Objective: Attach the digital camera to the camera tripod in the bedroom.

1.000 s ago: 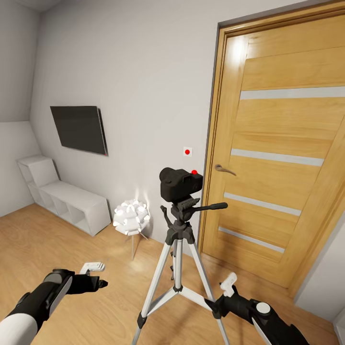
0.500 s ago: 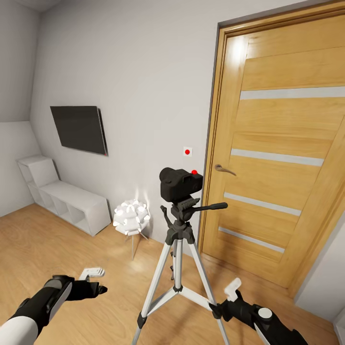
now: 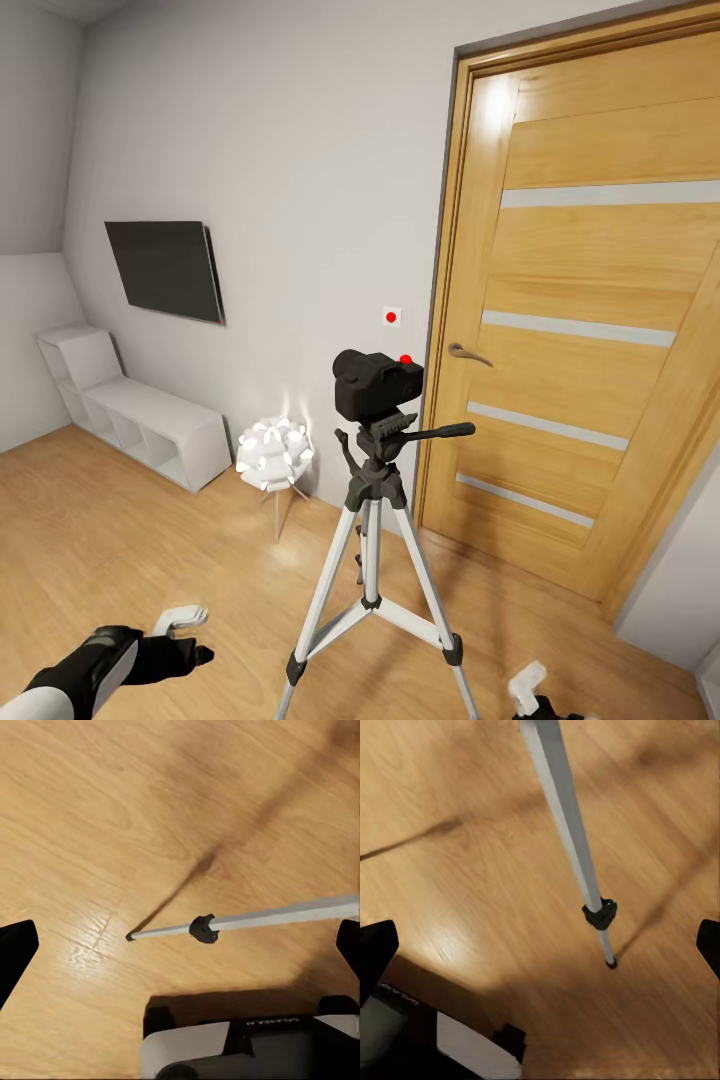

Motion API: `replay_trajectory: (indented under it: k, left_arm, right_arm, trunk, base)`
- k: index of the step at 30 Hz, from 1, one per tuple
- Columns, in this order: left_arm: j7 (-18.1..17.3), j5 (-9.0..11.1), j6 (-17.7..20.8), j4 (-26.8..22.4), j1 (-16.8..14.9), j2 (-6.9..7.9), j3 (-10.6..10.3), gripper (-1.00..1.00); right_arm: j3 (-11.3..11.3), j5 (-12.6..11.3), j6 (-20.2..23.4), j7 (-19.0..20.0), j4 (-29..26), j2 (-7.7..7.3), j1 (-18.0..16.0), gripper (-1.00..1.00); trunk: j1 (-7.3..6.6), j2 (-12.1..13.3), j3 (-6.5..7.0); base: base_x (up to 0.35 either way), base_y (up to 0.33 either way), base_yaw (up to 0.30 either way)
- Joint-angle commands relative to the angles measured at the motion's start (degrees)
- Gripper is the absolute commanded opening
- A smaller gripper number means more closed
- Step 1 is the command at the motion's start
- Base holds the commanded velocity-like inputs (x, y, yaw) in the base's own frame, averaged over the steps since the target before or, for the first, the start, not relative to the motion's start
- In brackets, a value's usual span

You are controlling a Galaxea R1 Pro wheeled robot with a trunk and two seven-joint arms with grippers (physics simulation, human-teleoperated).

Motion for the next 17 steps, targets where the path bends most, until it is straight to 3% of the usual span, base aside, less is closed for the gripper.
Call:
replay_trajectory:
  k: [1,6,9,15,17]
  left_arm:
    - [0.0,1.1,-0.6,1.6,0.0,-0.04,-0.4,1.0]
    - [0.0,4.5,-5.4,9.5,2.0,-0.28,-0.4,1.0]
    - [0.0,8.5,-8.3,13.7,6.1,-1.08,-0.4,1.0]
    - [0.0,11.8,-10.4,16.0,15.8,-4.18,-0.5,1.0]
    - [0.0,12.2,-10.7,16.4,20.4,-6.32,-0.6,1.0]
  right_arm:
    - [0.0,0.3,-0.2,0.0,1.1,-0.38,0.0,1.0]
    - [0.0,0.1,-0.3,-1.8,6.3,-1.59,1.0,1.0]
    - [0.0,0.2,-0.1,-3.3,8.6,-1.17,4.0,1.0]
    - [-0.1,0.3,-0.2,-4.2,9.7,3.24,11.4,1.0]
    - [-0.1,0.3,-0.2,-4.4,9.9,5.34,14.7,1.0]
  trunk:
    - [0.03,-0.1,-0.11]
    - [0.03,-0.1,-0.11]
    - [0.03,-0.1,-0.11]
    - [0.03,-0.1,-0.11]
    - [0.03,-0.1,-0.11]
  base:
    - [0.0,0.0,0.0]
    - [0.0,0.0,0.0]
    - [0.0,0.0,0.0]
    - [0.0,0.0,0.0]
    - [0.0,0.0,0.0]
